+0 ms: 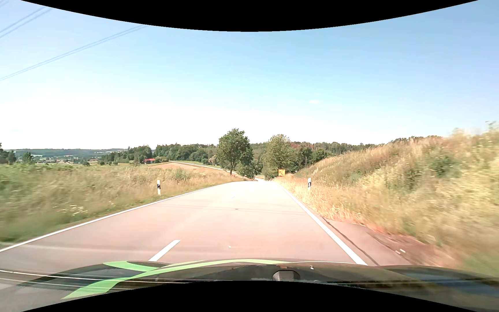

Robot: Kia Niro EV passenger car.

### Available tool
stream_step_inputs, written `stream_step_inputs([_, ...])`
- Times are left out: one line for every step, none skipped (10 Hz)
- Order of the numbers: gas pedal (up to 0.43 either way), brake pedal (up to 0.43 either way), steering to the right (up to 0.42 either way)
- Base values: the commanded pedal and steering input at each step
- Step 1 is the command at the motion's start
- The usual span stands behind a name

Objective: Follow the waypoints while adhering to traffic rules and regulations

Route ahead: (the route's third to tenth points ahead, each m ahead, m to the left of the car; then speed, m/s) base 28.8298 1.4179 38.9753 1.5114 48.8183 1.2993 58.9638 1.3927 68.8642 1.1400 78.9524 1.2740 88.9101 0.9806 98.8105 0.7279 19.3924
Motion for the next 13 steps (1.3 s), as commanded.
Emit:
stream_step_inputs([0.087, 0.0, -0.002])
stream_step_inputs([0.087, 0.0, -0.001])
stream_step_inputs([0.087, 0.0, 0.002])
stream_step_inputs([0.087, 0.0, 0.003])
stream_step_inputs([0.098, 0.0, 0.003])
stream_step_inputs([0.098, 0.0, 0.003])
stream_step_inputs([0.098, 0.0, 0.003])
stream_step_inputs([0.098, 0.0, 0.001])
stream_step_inputs([0.098, 0.0, 0.0])
stream_step_inputs([0.098, 0.0, 0.0])
stream_step_inputs([0.098, 0.0, 0.0])
stream_step_inputs([0.11, 0.0, 0.0])
stream_step_inputs([0.118, 0.0, 0.0])
